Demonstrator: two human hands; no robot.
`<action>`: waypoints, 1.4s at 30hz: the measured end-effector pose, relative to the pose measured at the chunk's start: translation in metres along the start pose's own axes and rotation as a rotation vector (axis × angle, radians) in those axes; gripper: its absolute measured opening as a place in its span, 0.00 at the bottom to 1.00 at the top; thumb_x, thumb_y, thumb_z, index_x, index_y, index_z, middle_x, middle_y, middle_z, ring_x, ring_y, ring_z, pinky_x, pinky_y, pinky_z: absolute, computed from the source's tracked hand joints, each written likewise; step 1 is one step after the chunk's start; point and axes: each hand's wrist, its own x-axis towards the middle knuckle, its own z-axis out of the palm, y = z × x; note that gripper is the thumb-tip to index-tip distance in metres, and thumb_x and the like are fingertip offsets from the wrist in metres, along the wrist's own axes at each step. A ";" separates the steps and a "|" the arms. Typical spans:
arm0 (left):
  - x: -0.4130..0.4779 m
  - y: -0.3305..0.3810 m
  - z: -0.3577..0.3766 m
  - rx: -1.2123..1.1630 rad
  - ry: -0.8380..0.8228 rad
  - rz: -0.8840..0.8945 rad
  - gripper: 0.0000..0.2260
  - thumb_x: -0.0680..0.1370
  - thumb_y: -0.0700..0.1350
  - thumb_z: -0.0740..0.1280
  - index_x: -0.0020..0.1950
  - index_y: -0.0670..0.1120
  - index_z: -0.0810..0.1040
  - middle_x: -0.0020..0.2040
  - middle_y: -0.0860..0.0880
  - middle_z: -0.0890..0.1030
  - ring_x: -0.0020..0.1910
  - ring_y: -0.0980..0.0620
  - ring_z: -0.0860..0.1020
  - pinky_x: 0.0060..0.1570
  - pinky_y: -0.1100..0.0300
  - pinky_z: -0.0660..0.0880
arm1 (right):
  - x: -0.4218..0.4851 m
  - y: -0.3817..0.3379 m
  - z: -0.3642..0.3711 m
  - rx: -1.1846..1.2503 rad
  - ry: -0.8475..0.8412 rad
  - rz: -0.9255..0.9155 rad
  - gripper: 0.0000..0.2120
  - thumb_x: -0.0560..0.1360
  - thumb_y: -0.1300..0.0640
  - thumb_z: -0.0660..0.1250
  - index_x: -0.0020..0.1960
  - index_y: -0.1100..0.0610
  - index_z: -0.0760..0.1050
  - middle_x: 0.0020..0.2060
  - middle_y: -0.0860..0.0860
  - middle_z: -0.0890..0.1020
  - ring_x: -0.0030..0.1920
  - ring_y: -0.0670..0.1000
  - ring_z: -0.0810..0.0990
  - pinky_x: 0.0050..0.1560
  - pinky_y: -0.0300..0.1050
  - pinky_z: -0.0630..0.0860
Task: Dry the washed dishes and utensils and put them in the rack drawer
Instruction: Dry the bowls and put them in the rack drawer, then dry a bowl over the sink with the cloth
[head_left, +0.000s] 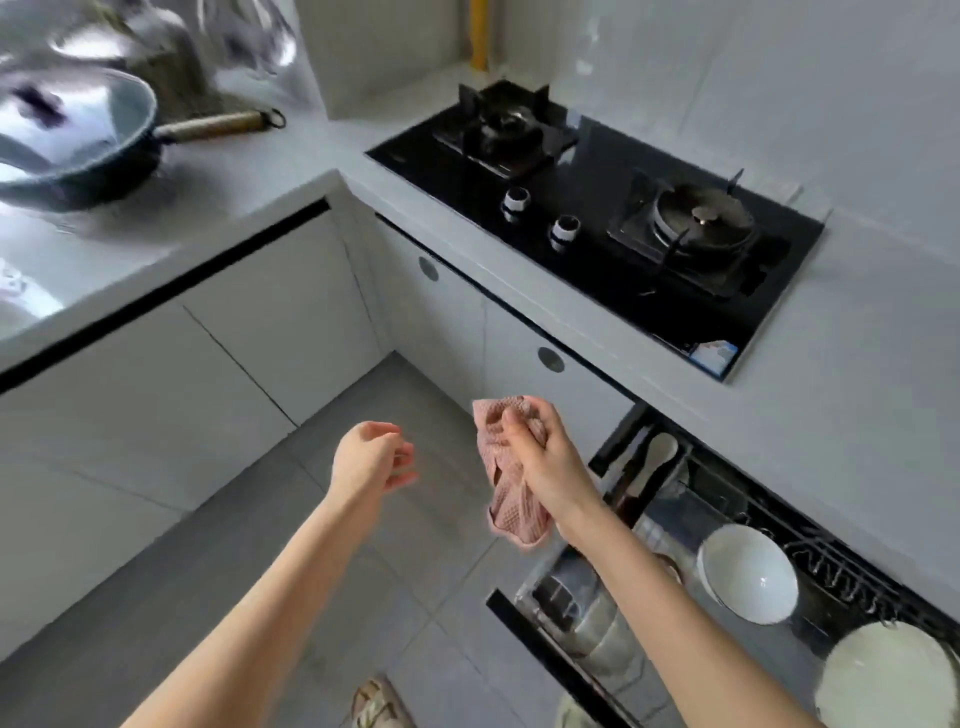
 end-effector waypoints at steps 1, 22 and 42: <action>0.006 0.010 -0.035 0.007 0.037 0.042 0.11 0.75 0.33 0.59 0.54 0.41 0.74 0.42 0.41 0.78 0.37 0.47 0.77 0.35 0.55 0.79 | 0.007 -0.013 0.029 0.008 -0.009 -0.017 0.11 0.78 0.43 0.61 0.57 0.45 0.69 0.53 0.47 0.80 0.54 0.47 0.79 0.60 0.51 0.75; 0.174 0.115 -0.515 -0.352 0.590 0.073 0.06 0.78 0.40 0.60 0.51 0.37 0.71 0.41 0.42 0.72 0.37 0.46 0.75 0.37 0.54 0.80 | 0.159 -0.224 0.519 -0.042 -0.526 -0.322 0.19 0.76 0.44 0.65 0.62 0.51 0.66 0.57 0.55 0.78 0.55 0.56 0.80 0.58 0.59 0.76; 0.331 0.157 -0.642 -0.791 0.233 -0.374 0.21 0.70 0.30 0.53 0.61 0.38 0.69 0.50 0.37 0.77 0.44 0.36 0.80 0.44 0.43 0.80 | 0.320 -0.268 0.704 -0.121 -0.468 -0.262 0.13 0.77 0.50 0.63 0.60 0.52 0.69 0.51 0.49 0.79 0.43 0.38 0.80 0.38 0.29 0.73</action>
